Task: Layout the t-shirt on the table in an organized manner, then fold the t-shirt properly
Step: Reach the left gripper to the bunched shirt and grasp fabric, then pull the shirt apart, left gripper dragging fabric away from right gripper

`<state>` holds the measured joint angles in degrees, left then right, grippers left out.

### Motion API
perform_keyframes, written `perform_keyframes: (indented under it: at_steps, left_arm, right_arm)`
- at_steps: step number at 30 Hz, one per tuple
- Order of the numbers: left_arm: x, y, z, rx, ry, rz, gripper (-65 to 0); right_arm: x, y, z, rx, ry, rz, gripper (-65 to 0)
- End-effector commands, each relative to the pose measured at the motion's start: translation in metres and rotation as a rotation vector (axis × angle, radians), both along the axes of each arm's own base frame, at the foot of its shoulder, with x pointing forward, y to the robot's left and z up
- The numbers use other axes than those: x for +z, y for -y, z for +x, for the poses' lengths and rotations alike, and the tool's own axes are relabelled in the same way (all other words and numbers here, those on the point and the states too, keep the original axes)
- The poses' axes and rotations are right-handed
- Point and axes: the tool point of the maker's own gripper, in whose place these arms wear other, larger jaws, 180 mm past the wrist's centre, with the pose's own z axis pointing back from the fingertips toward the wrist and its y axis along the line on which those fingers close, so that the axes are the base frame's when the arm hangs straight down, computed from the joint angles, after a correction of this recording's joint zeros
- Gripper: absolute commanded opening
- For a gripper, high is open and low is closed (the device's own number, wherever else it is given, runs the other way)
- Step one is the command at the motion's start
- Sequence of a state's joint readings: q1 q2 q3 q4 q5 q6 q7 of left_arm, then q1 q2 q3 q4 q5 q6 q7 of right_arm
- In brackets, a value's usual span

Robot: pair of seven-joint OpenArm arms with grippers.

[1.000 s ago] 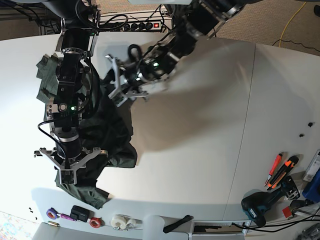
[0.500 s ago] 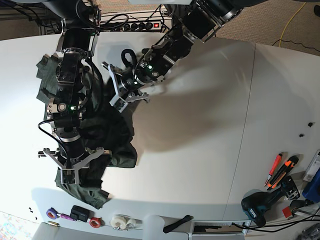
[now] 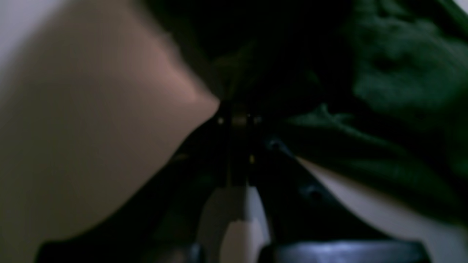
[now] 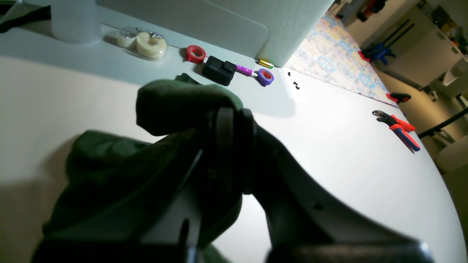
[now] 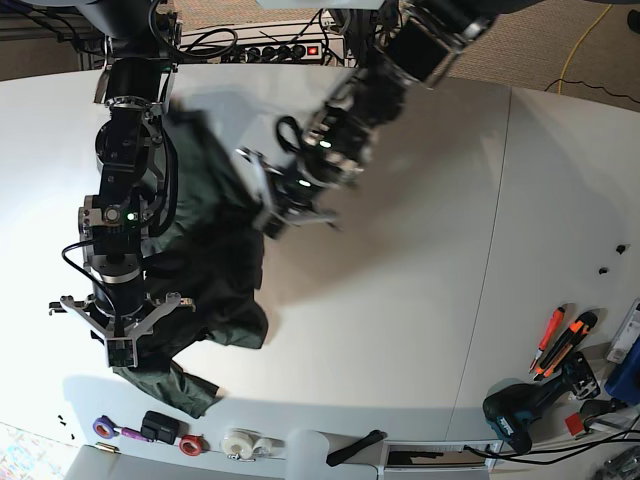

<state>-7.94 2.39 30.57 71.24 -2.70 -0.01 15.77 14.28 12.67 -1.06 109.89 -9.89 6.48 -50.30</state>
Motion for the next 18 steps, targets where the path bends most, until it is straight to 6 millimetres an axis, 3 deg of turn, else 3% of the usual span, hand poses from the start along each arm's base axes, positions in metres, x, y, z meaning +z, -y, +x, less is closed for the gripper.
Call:
perform_keyframes:
  at_steps: [1, 6, 12, 15, 18]
  left_arm:
    - [0.014, -0.008, 0.015, 0.026, 0.043, -0.007, -65.0]
    - [0.027, -0.061, 0.057, 0.107, 0.107, 0.053, -65.0]
    - [0.070, -0.104, 0.111, 0.152, 0.234, 0.129, -65.0]
    - [0.093, -0.124, 0.134, 0.171, 0.278, 0.180, -65.0]
    - [0.115, -0.143, 0.153, 0.190, 0.326, 0.218, -65.0]
  right_arm:
    - [0.026, 0.006, 0.003, -0.007, 0.083, -0.016, -65.0]
    - [0.043, 0.006, 0.008, 0.005, 0.136, 0.013, -65.0]
    - [0.065, -0.002, 0.016, 0.046, 0.193, 0.050, -65.0]
    - [0.064, -0.001, 0.016, 0.043, 0.183, 0.048, -65.0]
    - [0.049, 0.003, 0.013, 0.017, 0.123, 0.054, -65.0]
